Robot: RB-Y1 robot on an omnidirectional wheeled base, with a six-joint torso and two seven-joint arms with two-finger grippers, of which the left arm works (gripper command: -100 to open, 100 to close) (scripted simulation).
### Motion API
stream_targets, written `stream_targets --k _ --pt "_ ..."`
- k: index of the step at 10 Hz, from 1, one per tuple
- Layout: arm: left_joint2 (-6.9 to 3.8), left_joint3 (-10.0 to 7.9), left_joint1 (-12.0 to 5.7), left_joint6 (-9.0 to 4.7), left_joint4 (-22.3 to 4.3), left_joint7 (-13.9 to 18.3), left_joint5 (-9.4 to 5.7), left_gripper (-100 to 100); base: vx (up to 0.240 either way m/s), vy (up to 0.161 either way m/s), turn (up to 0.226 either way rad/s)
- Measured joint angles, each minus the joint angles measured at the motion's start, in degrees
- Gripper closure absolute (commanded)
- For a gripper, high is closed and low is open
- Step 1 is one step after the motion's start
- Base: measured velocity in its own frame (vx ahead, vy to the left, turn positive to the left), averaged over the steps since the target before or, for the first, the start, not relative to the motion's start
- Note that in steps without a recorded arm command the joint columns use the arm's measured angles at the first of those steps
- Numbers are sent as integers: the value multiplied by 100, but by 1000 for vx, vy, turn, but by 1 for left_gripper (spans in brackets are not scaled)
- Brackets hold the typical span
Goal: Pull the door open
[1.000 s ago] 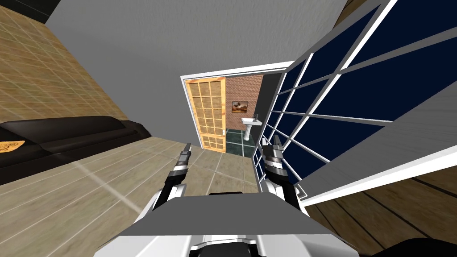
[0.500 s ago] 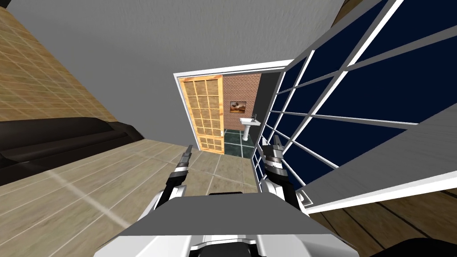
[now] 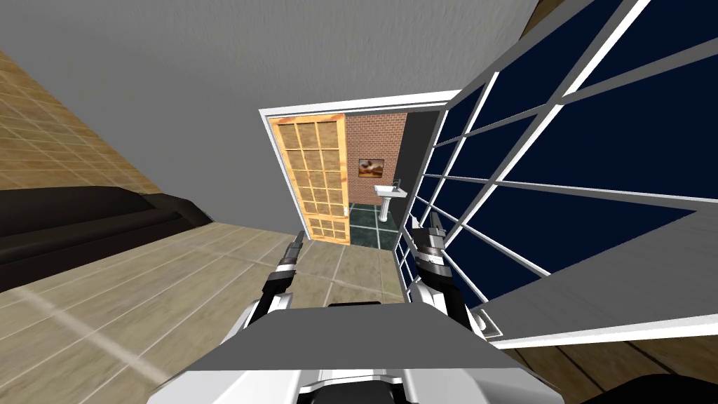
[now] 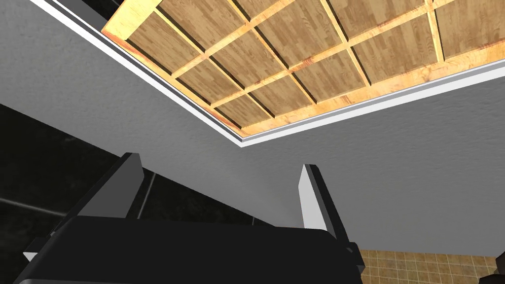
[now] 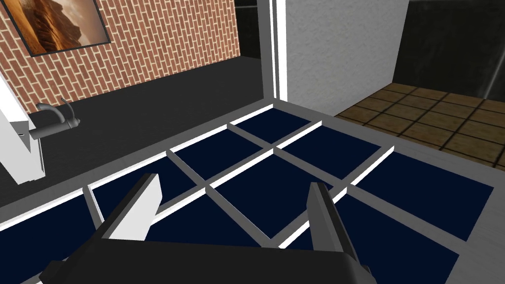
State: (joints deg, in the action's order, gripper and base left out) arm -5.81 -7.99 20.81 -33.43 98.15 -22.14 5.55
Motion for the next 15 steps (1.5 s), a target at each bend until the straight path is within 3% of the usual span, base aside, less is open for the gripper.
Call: stream_targets --k 15 --pt "-25 -242 -385 -537 -1660 -1791 343 -100 104 -2 -72"
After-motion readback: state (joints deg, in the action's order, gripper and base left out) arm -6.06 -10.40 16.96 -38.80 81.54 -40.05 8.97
